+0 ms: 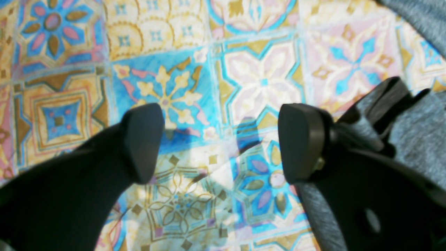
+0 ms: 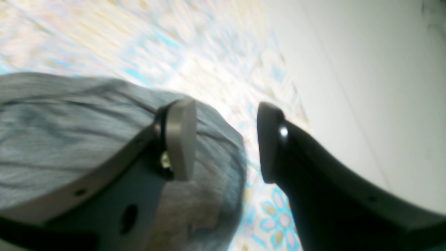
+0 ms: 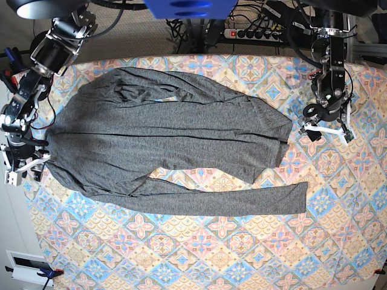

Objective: Layout the t-shirt on the table in an organized manner, then fold the t-shirt properly

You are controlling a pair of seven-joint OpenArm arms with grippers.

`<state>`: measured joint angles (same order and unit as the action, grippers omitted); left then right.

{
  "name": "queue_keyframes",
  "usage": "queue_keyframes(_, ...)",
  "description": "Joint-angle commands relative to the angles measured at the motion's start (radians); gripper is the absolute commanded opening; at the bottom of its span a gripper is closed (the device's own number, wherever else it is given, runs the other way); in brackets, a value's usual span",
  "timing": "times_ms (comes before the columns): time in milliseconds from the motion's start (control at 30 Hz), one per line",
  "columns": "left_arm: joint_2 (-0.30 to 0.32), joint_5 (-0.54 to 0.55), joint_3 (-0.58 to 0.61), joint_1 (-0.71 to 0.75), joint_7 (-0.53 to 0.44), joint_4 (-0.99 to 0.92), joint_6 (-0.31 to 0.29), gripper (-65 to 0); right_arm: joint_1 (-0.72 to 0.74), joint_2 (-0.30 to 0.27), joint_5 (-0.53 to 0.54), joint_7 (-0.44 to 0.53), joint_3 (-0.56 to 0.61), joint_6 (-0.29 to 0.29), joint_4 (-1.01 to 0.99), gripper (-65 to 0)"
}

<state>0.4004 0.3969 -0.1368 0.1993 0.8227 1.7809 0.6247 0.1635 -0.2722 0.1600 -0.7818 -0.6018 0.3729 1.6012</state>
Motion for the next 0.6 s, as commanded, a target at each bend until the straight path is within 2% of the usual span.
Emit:
queue_keyframes(0, -0.002, -0.013, -0.007, -0.013, -0.021, 0.018, 0.002, -14.5, -0.020, 0.008, 0.010, 0.000, -0.002, -0.001, 0.060, -38.2)
queue_keyframes(67, -0.019, -0.011, -0.007, -0.031, -0.021, 0.017, 0.002, -14.5, -0.075, 0.043, 0.010, -0.017, 0.000, -0.001, 0.166, -38.2)
queue_keyframes(167, -0.034, -0.006, -0.008, -0.036, -0.021, 0.015, 0.002, -14.6, -0.150, 0.124, 0.008, -0.023, 0.033, 0.001, 0.294, -38.2)
queue_keyframes(233, -0.037, 0.038, -0.027, -0.036, -0.021, 0.018, 0.001, -14.8, -0.201, 0.149, 0.008, -0.020, 0.081, 0.001, 0.340, -38.2)
queue_keyframes(300, -0.044, 0.139, -0.063, -0.037, -0.015, 0.020, -0.001, -14.8, -0.253, 0.155, 0.008, -0.014, 0.145, 0.001, 0.362, -38.2)
queue_keyframes(367, -0.041, 0.299, -0.100, -0.037, -0.012, 0.015, -0.004, -14.9, -0.301, 0.155, 0.010, -0.012, 0.207, 0.001, 0.365, -38.2)
queue_keyframes(433, 0.004, 0.458, -0.111, -0.037, 0.002, 0.012, -0.047, -14.9, -0.331, 0.155, 0.010, -0.012, 0.253, 0.001, 0.365, -38.2)
queue_keyframes(500, 0.027, 0.587, -0.119, -0.037, 0.065, 0.003, -0.105, -15.0, -0.361, 0.155, 0.010, -0.012, 0.293, 0.001, 0.365, -38.2)
queue_keyframes(567, 0.033, 0.641, -0.120, -0.047, 0.113, 0.003, -0.125, -16.8, -0.379, 0.155, 0.010, -0.012, 0.316, 0.001, 0.365, -38.2)
